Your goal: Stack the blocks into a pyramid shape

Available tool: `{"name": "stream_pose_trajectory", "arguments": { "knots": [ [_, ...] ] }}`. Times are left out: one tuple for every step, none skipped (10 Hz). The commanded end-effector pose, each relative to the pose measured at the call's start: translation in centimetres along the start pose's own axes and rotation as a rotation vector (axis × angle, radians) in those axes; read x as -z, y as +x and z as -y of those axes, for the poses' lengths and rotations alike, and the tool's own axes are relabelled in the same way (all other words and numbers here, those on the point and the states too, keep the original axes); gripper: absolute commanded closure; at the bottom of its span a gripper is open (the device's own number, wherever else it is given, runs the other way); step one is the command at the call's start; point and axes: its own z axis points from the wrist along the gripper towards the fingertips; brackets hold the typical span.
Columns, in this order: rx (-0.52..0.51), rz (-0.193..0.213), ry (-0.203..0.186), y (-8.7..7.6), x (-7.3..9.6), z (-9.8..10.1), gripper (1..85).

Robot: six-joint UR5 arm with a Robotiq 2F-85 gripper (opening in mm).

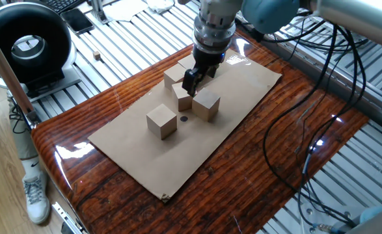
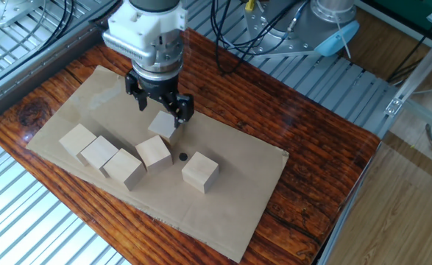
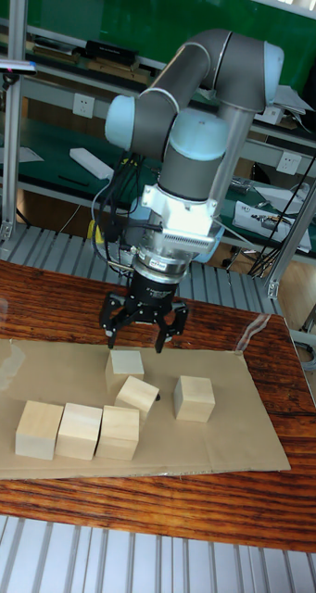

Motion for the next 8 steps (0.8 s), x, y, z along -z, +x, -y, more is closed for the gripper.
{"name": "stream_pose_trajectory", "arguments": {
  "knots": [
    [0.018,0.008,-0.023,-0.3,-3.3,0.8,4.3],
    [0.046,0.012,-0.035,-0.2,-4.8,1.2,4.0],
    [0.058,0.012,-0.05,0.0,-5.5,1.1,3.7],
    [0.067,0.006,-0.05,0.3,-5.5,1.2,3.7],
    [0.064,-0.005,-0.07,0.6,-5.2,0.7,3.7],
    [0.063,-0.01,-0.086,0.9,-4.7,0.3,3.7],
    [0.062,-0.017,-0.089,1.2,-4.1,0.2,3.7],
    [0.06,-0.02,-0.091,1.3,-3.6,0.1,3.7]
  ]
}}
